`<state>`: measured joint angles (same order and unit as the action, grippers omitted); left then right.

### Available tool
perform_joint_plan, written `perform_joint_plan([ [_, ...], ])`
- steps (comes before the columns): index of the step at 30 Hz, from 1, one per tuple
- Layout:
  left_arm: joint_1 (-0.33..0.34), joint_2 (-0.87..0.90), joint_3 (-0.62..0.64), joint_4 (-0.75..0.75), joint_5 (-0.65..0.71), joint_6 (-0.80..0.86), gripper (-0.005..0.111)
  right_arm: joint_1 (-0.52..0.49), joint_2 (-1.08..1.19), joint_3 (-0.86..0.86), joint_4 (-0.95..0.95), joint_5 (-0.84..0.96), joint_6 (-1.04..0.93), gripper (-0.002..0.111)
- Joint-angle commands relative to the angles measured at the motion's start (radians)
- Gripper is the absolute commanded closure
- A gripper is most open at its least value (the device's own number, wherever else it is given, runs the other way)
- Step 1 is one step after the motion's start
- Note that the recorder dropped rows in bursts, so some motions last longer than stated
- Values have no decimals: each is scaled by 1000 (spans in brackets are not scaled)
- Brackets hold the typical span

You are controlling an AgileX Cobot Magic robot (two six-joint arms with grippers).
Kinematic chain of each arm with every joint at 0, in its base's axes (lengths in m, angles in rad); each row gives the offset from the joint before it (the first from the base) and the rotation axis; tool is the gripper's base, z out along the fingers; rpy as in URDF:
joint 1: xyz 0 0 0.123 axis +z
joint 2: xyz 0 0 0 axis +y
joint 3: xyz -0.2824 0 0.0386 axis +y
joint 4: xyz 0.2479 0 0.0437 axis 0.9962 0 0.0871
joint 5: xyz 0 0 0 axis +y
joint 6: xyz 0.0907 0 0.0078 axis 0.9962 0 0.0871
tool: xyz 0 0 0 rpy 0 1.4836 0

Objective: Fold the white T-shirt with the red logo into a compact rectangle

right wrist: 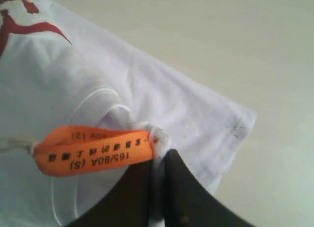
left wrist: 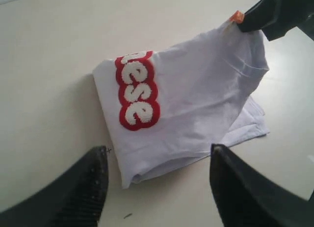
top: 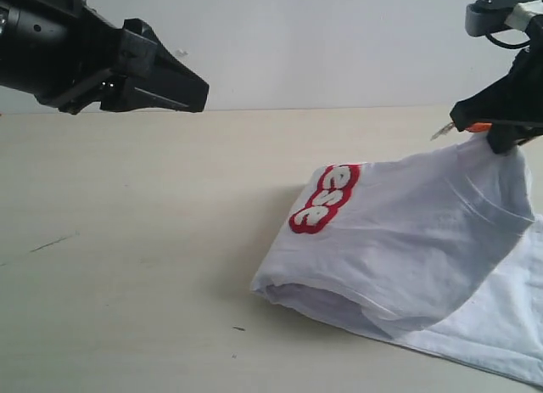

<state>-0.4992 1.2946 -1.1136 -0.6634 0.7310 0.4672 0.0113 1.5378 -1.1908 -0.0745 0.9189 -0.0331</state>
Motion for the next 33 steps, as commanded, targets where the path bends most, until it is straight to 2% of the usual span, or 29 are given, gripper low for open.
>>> perform_joint_plan([
  [1, 1, -7, 3, -9, -7, 1, 48, 0, 0, -12, -127, 43, 57, 108],
  [7, 1, -7, 3, -9, 0, 1, 48, 0, 60, -12, -288, 133, 133, 108],
  [11, 1, -7, 3, -9, 7, 1, 48, 0, 96, -12, -478, 160, 292, 103],
  [14, 1, -7, 3, -14, 12, 1, 48, 0, 104, -12, -630, 159, 480, 88],
  [16, 1, -7, 3, -24, 12, 1, 48, 0, 104, -12, -615, 131, 489, 70],
  [18, 1, -7, 3, -24, 17, 3, 48, 0, 104, -12, -614, 129, 483, 60],
  [19, 1, -7, 3, -24, 20, 3, 48, 0, 104, -12, -614, 129, 483, 59],
  [22, 1, -7, 3, -24, 20, 3, 48, 0, 104, -12, -510, 68, 468, 64],
  [24, 1, -7, 3, -27, 19, 3, 48, 0, 113, -12, -182, -41, 187, 83],
  [25, 1, -7, 3, -27, 19, 3, 48, 0, 137, -12, 74, -58, -37, 98],
  [26, 1, -7, 3, -27, 19, 3, 48, 0, 155, -12, 165, -55, -118, 107],
  [27, 1, -7, 3, -27, 19, 3, 48, 0, 186, 1, 264, -70, -179, 108],
  [33, 1, -10, 3, -31, -6, 7, 48, 62, 337, 47, 247, -241, -145, 108],
])
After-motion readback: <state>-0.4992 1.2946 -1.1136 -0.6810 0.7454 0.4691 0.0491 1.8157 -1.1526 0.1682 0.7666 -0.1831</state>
